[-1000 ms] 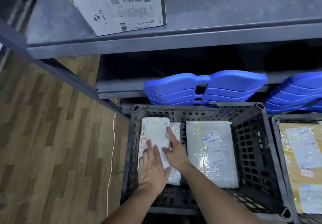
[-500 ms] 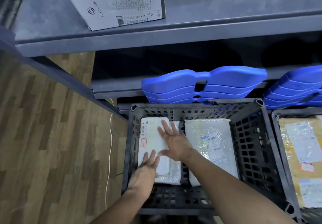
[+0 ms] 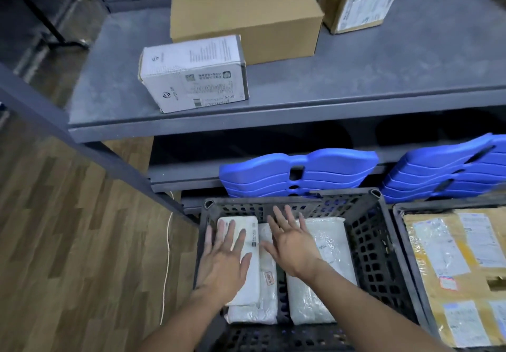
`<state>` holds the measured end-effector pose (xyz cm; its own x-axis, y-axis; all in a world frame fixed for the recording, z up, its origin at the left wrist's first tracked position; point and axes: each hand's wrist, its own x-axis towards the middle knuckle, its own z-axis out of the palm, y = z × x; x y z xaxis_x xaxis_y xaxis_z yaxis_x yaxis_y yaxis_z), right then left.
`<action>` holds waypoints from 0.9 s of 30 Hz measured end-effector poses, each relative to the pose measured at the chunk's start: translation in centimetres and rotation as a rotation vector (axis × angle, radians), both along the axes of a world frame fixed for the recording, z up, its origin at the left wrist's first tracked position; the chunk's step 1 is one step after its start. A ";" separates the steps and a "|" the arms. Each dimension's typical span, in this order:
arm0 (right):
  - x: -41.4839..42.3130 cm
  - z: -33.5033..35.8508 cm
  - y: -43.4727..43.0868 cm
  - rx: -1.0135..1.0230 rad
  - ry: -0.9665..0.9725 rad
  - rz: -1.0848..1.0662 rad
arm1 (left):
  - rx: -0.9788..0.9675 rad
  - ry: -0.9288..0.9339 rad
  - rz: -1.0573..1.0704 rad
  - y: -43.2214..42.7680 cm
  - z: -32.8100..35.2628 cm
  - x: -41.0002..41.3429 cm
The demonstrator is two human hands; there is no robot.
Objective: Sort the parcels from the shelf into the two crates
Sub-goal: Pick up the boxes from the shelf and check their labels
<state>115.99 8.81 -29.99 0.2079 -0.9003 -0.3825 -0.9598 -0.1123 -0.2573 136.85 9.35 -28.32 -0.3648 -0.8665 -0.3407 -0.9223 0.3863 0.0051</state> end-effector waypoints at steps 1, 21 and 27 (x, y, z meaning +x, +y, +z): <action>-1.0 1.3 -0.3 -0.035 0.008 0.010 | -0.032 0.006 -0.007 -1.0 0.6 0.0; -8.9 23.6 -9.8 -0.644 -0.594 -0.452 | -0.585 0.666 0.157 -12.9 25.1 -7.3; -9.9 28.0 -18.1 -0.509 -0.909 -0.691 | -0.595 0.648 0.497 -23.0 31.7 -3.4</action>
